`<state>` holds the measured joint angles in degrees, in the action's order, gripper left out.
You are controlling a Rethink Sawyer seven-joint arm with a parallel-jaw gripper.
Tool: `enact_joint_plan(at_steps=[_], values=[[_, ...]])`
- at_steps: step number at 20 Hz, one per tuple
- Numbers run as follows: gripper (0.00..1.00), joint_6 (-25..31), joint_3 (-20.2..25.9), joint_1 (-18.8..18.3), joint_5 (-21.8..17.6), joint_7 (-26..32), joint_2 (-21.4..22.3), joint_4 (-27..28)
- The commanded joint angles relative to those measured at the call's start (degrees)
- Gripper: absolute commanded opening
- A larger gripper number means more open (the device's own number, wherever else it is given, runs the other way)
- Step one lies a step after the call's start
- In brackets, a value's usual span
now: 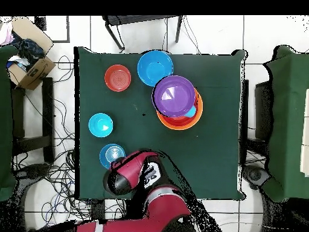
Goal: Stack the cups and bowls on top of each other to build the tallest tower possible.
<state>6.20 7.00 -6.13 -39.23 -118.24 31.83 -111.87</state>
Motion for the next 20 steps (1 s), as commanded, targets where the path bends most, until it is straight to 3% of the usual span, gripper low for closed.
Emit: enact_joint_plan(at_steps=[1, 20], values=[[1.00, 1.6, -0.5, 0.7, 0.2, -3.3, -3.2, 6.7], [1.00, 0.9, 1.0, 1.8, 1.6, -3.7, -2.4, 5.0]])
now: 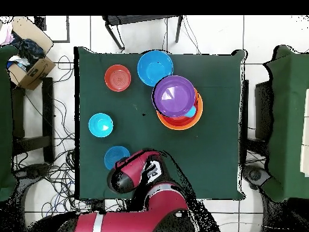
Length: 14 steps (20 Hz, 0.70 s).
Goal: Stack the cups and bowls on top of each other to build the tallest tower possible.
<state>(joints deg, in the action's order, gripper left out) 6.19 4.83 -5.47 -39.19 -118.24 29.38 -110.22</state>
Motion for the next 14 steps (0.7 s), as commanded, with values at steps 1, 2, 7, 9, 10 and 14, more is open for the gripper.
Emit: enact_joint_plan(at_steps=[1, 2, 7, 9, 10, 14], values=[[1.00, 0.6, 3.1, 1.3, 1.6, -3.9, 0.0, 3.4], [1.00, 0.2, 3.1, 1.4, 1.7, -4.2, -0.1, 3.4], [1.00, 0.0, 3.1, 2.3, 2.7, -5.1, -0.8, 3.7], [1.00, -0.1, 3.1, 2.6, 3.4, -5.6, -1.1, 4.0], [1.00, 0.0, 3.3, 2.6, 3.8, -5.7, -1.3, 4.4], [1.00, 0.1, 4.1, 3.0, 5.4, -6.2, -1.5, 4.5]])
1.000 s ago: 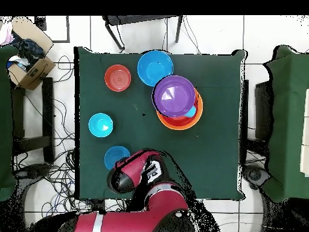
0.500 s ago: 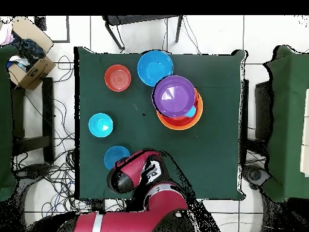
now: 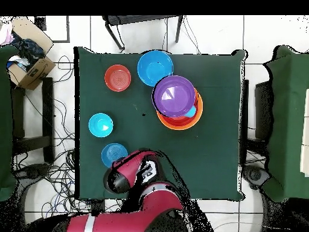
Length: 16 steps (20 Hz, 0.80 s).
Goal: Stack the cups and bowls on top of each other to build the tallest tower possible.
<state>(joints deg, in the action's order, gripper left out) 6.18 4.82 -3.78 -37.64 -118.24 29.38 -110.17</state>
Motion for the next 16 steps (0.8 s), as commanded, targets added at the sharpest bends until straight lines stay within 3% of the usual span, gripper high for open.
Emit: enact_joint_plan(at_steps=[1, 16], values=[[1.00, 0.2, 4.3, 1.3, 4.3, -6.2, -1.5, 4.4], [1.00, -4.3, 0.6, 4.5, 7.8, -7.6, -5.3, 7.4]])
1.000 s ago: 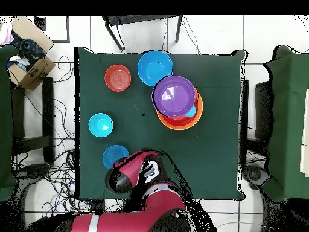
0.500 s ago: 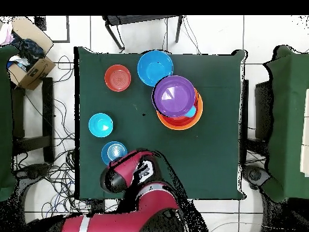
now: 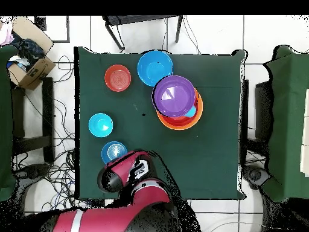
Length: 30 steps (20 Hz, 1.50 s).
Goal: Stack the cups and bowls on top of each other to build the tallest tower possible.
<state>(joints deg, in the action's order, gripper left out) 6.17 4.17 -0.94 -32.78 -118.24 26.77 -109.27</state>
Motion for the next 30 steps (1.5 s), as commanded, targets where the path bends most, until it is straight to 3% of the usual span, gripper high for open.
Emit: enact_joint_plan(at_steps=[1, 9, 10, 14, 18, 21, 25, 30], values=[[1.00, -4.7, 1.0, 1.8, 3.2, -7.8, -3.0, 6.6], [1.00, -6.4, -0.8, 3.2, 4.9, -8.0, -5.4, 9.0], [0.00, -6.9, -0.6, 2.9, 5.4, -7.8, -5.4, 8.9], [0.00, -9.8, -1.2, 2.6, 6.0, -8.8, -3.9, 7.6], [0.00, -5.2, 0.8, 0.3, 4.1, -4.8, 2.3, 3.8], [0.00, -0.4, 6.4, -6.3, 4.0, -2.1, 9.4, -2.2], [0.00, 11.3, 16.5, -17.8, 7.3, 6.1, 21.2, -9.5], [0.00, 22.2, 24.6, -27.1, 10.2, 16.1, 27.3, -9.6]])
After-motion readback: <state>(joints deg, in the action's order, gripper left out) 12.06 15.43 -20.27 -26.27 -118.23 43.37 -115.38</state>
